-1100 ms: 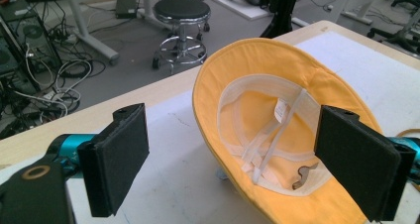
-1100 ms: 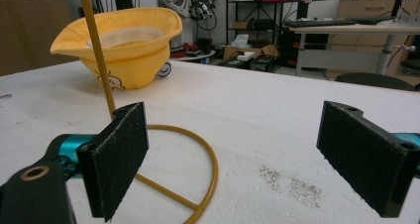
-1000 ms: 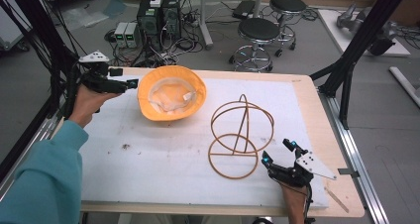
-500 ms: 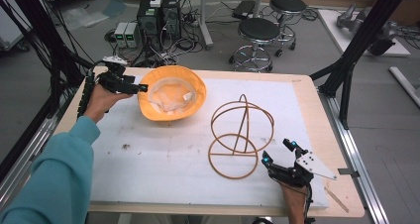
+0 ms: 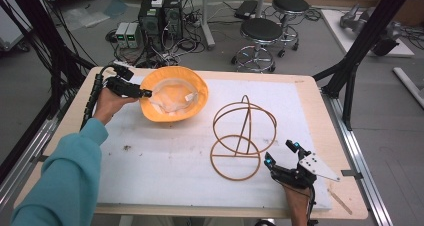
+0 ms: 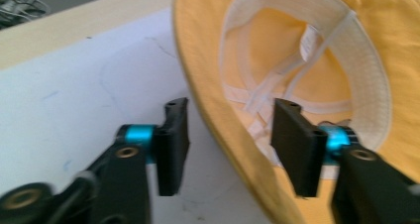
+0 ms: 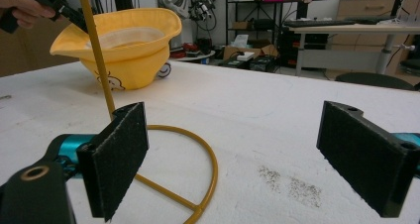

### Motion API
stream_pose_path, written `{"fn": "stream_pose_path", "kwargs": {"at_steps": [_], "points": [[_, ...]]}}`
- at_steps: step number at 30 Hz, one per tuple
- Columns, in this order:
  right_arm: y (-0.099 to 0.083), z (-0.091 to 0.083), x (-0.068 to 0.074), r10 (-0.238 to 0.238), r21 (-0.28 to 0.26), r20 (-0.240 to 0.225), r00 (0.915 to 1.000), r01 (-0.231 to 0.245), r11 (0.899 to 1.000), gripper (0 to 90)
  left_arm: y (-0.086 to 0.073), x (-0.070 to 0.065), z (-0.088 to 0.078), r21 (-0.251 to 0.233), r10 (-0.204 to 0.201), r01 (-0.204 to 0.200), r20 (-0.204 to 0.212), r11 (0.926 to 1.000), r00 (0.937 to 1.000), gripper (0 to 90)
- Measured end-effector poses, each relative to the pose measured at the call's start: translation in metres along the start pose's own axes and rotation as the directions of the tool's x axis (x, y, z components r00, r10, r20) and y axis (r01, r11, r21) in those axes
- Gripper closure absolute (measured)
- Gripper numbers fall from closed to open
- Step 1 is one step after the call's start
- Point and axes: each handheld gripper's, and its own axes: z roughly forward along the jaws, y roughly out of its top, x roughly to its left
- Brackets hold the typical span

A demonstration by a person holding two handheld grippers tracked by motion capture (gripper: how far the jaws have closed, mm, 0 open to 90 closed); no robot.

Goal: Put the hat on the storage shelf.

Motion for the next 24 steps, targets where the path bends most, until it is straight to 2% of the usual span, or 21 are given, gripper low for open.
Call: {"fn": "stream_pose_path", "kwargs": {"at_steps": [1, 3, 4, 7, 8, 9, 10, 13, 16, 24], "points": [[0.0, 0.0, 0.0, -0.001, 0.0, 0.0, 1.0, 0.001, 1.0, 11.4, 0.0, -0.002, 0.001, -0.001, 0.006, -0.006, 0.003, 1.0, 1.0, 56.0], [0.0, 0.0, 0.0, 0.0, 0.0, 0.0, 1.0, 0.0, 1.0, 11.4, 0.0, -0.004, 0.002, -0.003, 0.006, -0.006, 0.002, 1.0, 1.0, 68.5], [0.0, 0.0, 0.0, 0.0, 0.0, 0.0, 1.0, 0.0, 1.0, 11.4, 0.0, -0.005, 0.002, -0.006, 0.012, -0.012, 0.007, 0.9999, 0.9999, 68.5], [0.0, 0.0, 0.0, 0.0, -0.001, 0.001, 1.0, 0.0, 1.0, 11.4, 0.0, -0.007, 0.001, -0.021, 0.005, -0.005, 0.02, 0.9998, 0.9998, 78.4], [0.0, 0.0, 0.0, 0.0, -0.001, 0.001, 1.0, 0.0, 1.0, 11.4, 0.0, -0.008, 0.001, -0.02, 0.012, -0.011, 0.011, 0.9997, 0.9999, 78.4], [0.0, 0.0, 0.0, -0.001, -0.002, 0.001, 1.0, 0.001, 1.0, 11.4, 0.0, -0.01, 0.001, -0.019, 0.022, -0.022, -0.003, 0.9996, 0.9998, 85.6], [0.0, 0.0, 0.0, -0.001, -0.002, 0.001, 1.0, 0.001, 1.0, 11.4, 0.0, -0.011, 0.0, -0.024, 0.034, -0.034, -0.01, 0.9992, 0.9994, 85.6], [0.0, 0.0, 0.0, -0.001, -0.002, 0.001, 1.0, 0.001, 1.0, 11.4, 0.001, -0.015, -0.001, -0.051, 0.03, -0.031, -0.01, 0.9982, 0.9995, 86.4], [0.0, 0.0, 0.0, 0.0, -0.002, 0.001, 1.0, 0.0, 1.0, 11.4, 0.002, -0.018, -0.001, -0.056, 0.044, -0.045, -0.016, 0.9974, 0.9989, 86.4], [0.0, 0.0, 0.0, -0.002, -0.001, 0.001, 1.0, 0.002, 1.0, 11.4, 0.004, -0.018, -0.007, -0.08, 0.034, -0.034, -0.012, 0.9962, 0.9994, 86.6]]}}
